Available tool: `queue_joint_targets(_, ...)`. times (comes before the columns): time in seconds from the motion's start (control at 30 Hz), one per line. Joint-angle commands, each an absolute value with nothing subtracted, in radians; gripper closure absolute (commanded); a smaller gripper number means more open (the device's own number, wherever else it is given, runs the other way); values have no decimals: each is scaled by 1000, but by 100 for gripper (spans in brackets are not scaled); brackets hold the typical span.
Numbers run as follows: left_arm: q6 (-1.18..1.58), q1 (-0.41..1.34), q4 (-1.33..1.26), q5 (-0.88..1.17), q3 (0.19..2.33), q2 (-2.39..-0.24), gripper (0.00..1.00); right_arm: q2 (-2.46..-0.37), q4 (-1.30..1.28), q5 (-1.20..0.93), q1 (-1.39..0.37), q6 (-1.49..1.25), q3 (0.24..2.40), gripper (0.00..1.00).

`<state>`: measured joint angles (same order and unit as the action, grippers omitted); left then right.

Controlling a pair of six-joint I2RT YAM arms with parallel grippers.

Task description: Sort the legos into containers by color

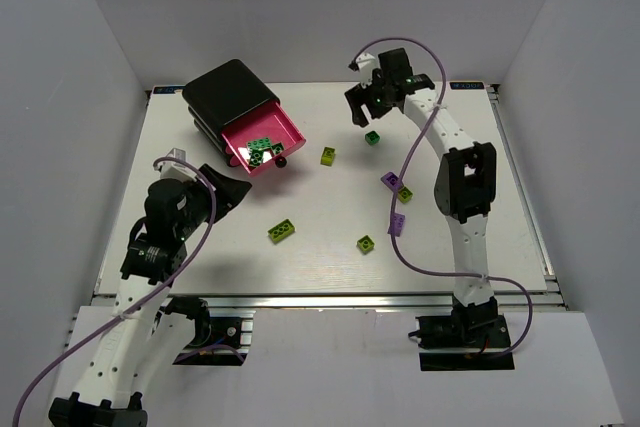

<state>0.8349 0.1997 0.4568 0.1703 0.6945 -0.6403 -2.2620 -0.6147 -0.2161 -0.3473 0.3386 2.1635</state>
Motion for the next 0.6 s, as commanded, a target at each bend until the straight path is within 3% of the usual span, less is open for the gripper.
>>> queue_joint_targets(0.0,827,202,429,189,692,-643,26,-2321,-687,-164,-336,291,2175,16)
queue_joint_targets(0.43,838,202,451,176,683,-624,26,-2451,-640,-84,-307,370,2154,16)
queue_joint_targets(0.57,838,202,462,175,684,-624,26,-2473,-634,-103,-305,370,2167,24)
